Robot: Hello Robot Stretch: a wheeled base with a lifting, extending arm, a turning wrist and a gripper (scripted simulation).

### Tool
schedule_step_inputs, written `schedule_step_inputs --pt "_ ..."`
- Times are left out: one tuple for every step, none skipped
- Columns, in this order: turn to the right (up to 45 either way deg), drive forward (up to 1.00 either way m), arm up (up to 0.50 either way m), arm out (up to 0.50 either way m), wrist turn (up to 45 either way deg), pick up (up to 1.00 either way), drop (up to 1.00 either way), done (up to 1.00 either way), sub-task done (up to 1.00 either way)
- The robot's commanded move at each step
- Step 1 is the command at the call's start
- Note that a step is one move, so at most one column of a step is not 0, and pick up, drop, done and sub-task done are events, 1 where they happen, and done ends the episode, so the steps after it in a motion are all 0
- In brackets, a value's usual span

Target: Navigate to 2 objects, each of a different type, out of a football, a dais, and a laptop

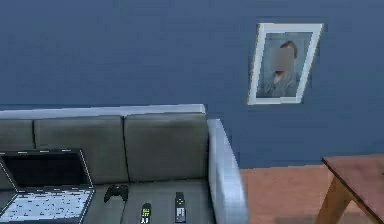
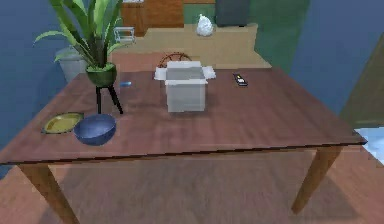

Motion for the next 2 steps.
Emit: schedule_step_inputs --pt "45.0 0.0 0.0 0.0 0.0 0.0 0.0 0.0 0.0" --pt "3.0 0.0 0.0 0.0 0.0 0.0 0.0 0.0 0.0"
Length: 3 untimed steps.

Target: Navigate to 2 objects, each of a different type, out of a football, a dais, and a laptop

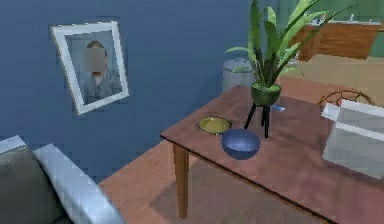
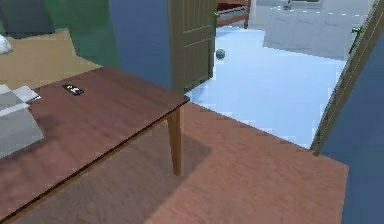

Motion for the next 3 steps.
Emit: schedule_step_inputs --pt "0.0 0.1 0.0 0.0 0.0 0.0 0.0 0.0 0.0" --pt "-45.0 0.0 0.0 0.0 0.0 0.0 0.0 0.0 0.0" --pt "-45.0 0.0 0.0 0.0 0.0 0.0 0.0 0.0 0.0"
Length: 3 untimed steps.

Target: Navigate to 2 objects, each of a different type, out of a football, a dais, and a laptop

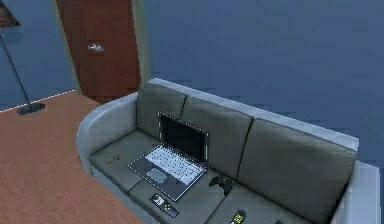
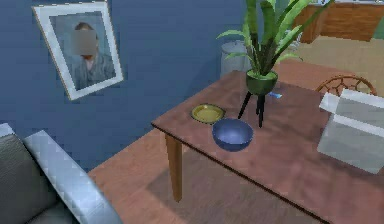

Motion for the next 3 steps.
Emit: schedule_step_inputs --pt "0.0 0.0 0.0 0.0 0.0 0.0 0.0 0.0 1.0" --pt "-24.0 0.0 0.0 0.0 0.0 0.0 0.0 0.0 0.0" --pt "0.0 0.3 0.0 0.0 0.0 0.0 0.0 0.0 0.0"
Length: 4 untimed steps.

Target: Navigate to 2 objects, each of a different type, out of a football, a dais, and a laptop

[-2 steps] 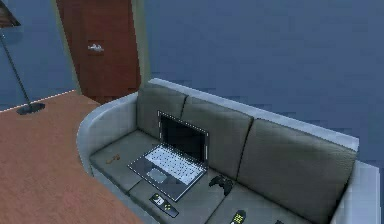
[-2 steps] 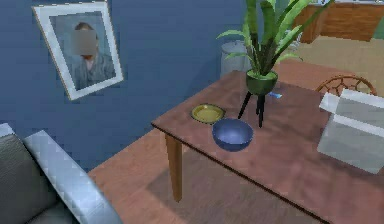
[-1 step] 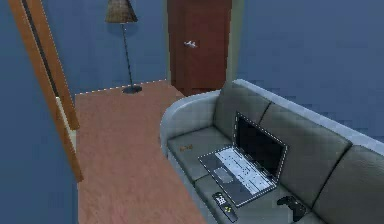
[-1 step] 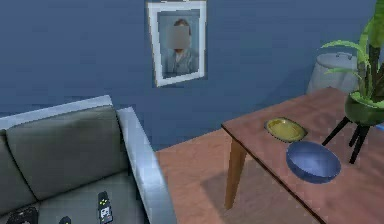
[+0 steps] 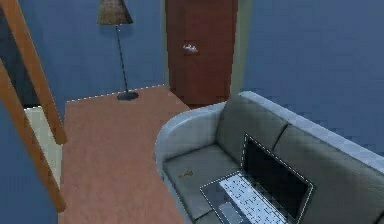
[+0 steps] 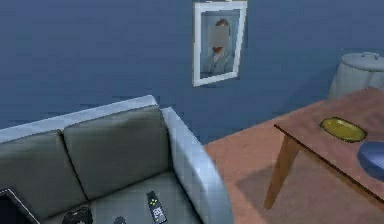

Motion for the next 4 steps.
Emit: schedule_step_inputs --pt "-27.0 0.0 0.0 0.0 0.0 0.0 0.0 0.0 0.0" --pt "0.0 1.0 0.0 0.0 0.0 0.0 0.0 0.0 0.0" --pt "0.0 0.65 0.0 0.0 0.0 0.0 0.0 0.0 0.0" --pt "-45.0 0.0 0.0 0.0 0.0 0.0 0.0 0.0 0.0"
